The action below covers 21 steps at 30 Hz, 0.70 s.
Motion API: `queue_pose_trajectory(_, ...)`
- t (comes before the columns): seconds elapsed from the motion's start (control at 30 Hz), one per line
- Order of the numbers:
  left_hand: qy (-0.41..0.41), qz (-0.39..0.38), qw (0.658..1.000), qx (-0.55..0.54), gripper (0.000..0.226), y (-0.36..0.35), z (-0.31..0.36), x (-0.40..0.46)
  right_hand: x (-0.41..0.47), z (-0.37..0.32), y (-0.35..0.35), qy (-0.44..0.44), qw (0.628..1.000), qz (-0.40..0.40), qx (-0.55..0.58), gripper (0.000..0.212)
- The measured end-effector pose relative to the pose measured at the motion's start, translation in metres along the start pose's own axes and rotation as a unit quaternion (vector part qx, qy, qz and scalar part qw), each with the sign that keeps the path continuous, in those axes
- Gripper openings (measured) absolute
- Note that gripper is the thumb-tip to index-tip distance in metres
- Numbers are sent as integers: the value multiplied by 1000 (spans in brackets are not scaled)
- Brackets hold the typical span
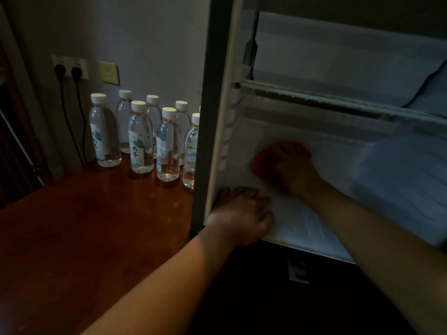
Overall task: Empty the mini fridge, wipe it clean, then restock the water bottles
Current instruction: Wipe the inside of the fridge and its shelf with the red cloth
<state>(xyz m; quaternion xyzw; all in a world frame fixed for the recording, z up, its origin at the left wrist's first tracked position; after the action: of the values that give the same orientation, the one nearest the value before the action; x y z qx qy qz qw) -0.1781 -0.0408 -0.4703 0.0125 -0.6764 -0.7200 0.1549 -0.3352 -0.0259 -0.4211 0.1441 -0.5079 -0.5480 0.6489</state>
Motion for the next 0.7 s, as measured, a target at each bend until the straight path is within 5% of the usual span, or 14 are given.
queue_pose_trajectory(0.2, -8, -3, 1000, -7, 51, 0, 0, 1, 8, -9, -2, 10, 1000, 2, -6, 32)
queue_pose_trajectory(0.5, -10, 1, 1000, 1, 53, -1, 0, 5, 41, -58, 10, 110, 981, 147, 67, 21)
queue_pose_trajectory(0.7, -6, 5, 1000, -4, 54, 1, 0, 2, 34, -42, 3, 73, 991, 104, 45, 22)
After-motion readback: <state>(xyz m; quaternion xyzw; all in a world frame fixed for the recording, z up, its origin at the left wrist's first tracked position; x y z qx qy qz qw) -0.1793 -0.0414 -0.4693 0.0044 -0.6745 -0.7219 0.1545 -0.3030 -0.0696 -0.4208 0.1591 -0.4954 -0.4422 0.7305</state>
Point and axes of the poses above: each hand's wrist, its own x-axis towards the middle knuckle, its own y-axis out of the back of the hand, z = x × y, the point moved 7 cm from there along x, towards the middle knuckle, and after that the axes turned 12 degrees about x, right-handed, at the moved point
